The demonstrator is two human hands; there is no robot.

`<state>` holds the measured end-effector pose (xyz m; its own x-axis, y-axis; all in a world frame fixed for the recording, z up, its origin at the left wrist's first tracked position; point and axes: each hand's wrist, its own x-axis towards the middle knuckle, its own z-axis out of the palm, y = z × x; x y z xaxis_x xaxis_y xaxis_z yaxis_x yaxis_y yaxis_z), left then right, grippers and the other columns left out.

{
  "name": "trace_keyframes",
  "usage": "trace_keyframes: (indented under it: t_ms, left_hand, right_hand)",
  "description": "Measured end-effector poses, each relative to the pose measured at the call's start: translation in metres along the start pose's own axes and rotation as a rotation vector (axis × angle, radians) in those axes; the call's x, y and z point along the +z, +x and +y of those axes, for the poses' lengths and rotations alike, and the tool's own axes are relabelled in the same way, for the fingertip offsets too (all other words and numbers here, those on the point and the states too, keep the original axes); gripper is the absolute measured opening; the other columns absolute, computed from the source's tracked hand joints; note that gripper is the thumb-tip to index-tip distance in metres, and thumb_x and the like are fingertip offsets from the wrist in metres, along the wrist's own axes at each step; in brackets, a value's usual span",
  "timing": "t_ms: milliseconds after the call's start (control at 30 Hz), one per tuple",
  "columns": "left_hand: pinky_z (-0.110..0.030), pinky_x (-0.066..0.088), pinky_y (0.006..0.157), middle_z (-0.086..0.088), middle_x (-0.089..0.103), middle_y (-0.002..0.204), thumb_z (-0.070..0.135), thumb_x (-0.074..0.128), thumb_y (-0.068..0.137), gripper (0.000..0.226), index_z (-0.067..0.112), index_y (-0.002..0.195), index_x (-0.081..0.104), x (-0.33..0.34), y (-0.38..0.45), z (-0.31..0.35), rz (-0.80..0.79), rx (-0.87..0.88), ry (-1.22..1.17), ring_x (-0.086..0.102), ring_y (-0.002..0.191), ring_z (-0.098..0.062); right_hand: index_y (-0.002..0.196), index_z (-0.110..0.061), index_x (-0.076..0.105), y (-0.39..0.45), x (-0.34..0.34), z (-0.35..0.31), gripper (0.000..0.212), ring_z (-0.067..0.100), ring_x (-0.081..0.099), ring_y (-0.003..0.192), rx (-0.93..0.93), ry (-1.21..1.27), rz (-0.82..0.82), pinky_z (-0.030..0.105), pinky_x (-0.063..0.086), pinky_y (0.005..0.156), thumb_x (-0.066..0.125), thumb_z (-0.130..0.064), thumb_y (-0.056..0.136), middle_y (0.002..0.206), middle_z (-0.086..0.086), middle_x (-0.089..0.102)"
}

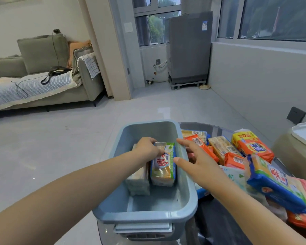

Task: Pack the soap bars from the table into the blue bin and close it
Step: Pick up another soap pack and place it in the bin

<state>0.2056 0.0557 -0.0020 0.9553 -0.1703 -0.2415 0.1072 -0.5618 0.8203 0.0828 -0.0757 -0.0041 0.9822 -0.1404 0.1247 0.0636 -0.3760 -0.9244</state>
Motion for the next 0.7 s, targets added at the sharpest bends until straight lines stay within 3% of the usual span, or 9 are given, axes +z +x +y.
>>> trace_keyframes:
  t_ms: [133,333,467,600,700]
  left_hand:
    - [-0.039,0.047,0.099,-0.010,0.061,0.126,0.011,0.082,0.066,0.068,0.005,0.128,0.054,-0.002,0.003,0.000,0.086,0.066,0.135,0.058,0.113,-0.025]
    - [-0.036,0.047,0.097,-0.008,0.063,0.123,0.018,0.082,0.066,0.063,0.008,0.124,0.058,-0.002,-0.005,-0.002,0.070,0.132,0.164,0.058,0.111,-0.021]
    - [-0.032,0.050,0.090,-0.007,0.063,0.119,0.022,0.078,0.070,0.059,0.012,0.125,0.057,0.001,-0.018,-0.002,-0.026,0.125,0.175,0.060,0.104,-0.020]
    - [-0.020,0.042,0.077,0.002,0.056,0.104,0.025,0.079,0.071,0.057,0.018,0.124,0.058,-0.002,-0.026,-0.005,-0.199,0.087,0.300,0.053,0.094,-0.014]
    - [-0.018,0.042,0.073,0.001,0.058,0.101,0.019,0.078,0.072,0.046,0.021,0.115,0.062,0.001,-0.027,-0.006,-0.196,0.105,0.335,0.054,0.090,-0.015]
  right_hand:
    - [0.128,-0.049,0.038,-0.001,-0.001,0.002,0.053,-0.013,0.046,0.094,0.005,0.021,-0.003,0.007,0.039,0.060,0.062,-0.034,0.084,0.117,-0.024,0.044]
    - [0.129,-0.050,0.037,-0.001,-0.001,0.001,0.052,-0.016,0.044,0.091,0.007,0.029,-0.009,0.006,0.038,0.058,0.061,-0.037,0.084,0.116,-0.024,0.043]
    - [0.130,-0.051,0.036,-0.004,-0.001,0.000,0.052,-0.020,0.043,0.089,0.000,0.032,-0.017,0.003,0.040,0.055,0.059,-0.040,0.084,0.116,-0.027,0.042]
    - [0.131,-0.052,0.034,-0.008,-0.002,0.001,0.052,-0.012,0.044,0.095,0.000,0.054,-0.024,0.008,0.037,0.064,0.056,-0.045,0.085,0.116,-0.029,0.040]
    - [0.130,-0.053,0.034,-0.010,-0.002,0.001,0.050,-0.014,0.044,0.092,0.002,0.063,-0.029,0.007,0.037,0.059,0.056,-0.044,0.085,0.107,-0.035,0.040]
